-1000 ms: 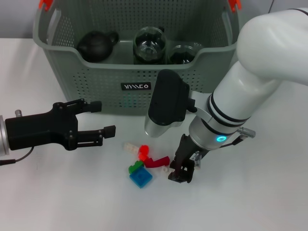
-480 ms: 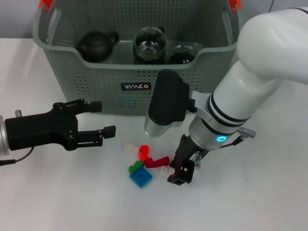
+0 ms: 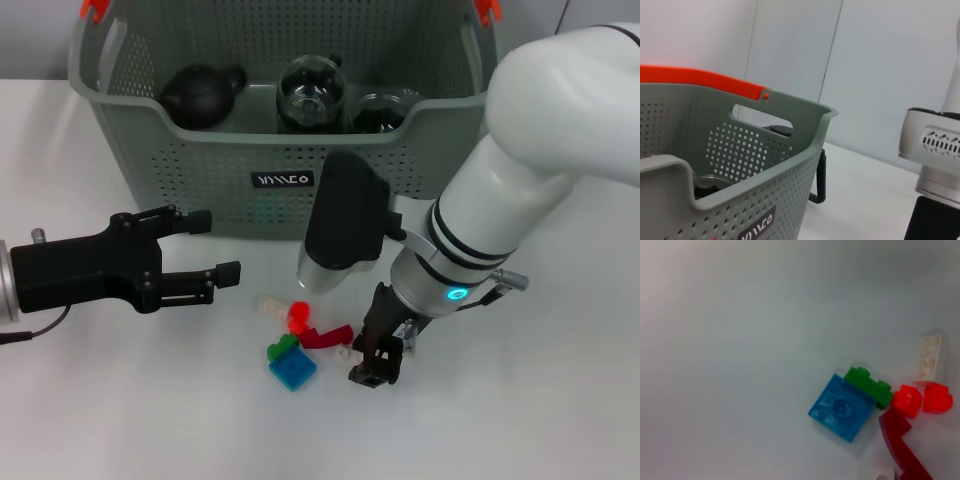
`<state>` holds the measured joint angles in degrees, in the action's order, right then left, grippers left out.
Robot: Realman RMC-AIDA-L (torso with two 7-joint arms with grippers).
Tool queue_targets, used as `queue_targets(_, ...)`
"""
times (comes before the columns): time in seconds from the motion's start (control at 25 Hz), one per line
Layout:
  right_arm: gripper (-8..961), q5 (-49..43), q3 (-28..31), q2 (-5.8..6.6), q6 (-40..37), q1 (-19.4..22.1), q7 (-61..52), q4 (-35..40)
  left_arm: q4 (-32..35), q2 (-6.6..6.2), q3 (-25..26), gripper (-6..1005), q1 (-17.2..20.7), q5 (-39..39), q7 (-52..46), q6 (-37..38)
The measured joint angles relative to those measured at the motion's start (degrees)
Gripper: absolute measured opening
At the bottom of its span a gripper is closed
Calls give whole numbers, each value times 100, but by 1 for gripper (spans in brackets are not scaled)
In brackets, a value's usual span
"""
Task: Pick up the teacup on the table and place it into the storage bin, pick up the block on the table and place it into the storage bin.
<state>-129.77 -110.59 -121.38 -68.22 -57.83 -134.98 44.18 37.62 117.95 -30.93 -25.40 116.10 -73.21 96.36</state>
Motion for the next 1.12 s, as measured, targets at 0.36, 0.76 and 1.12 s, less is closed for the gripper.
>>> queue_targets(0.36,247,-15,-65,48,-12,41,-114,248,0,0,0,861,0,-1,-3,-4)
queue_targets(0.76,206,-239,450,119,-584,198,-86,713,21,-6,13,861,46,-14,-5,23)
queue_targets(1.12,212,-675,2345,122,-2027,939,258,2591,35,-33,70,861,57,-18,1,129)
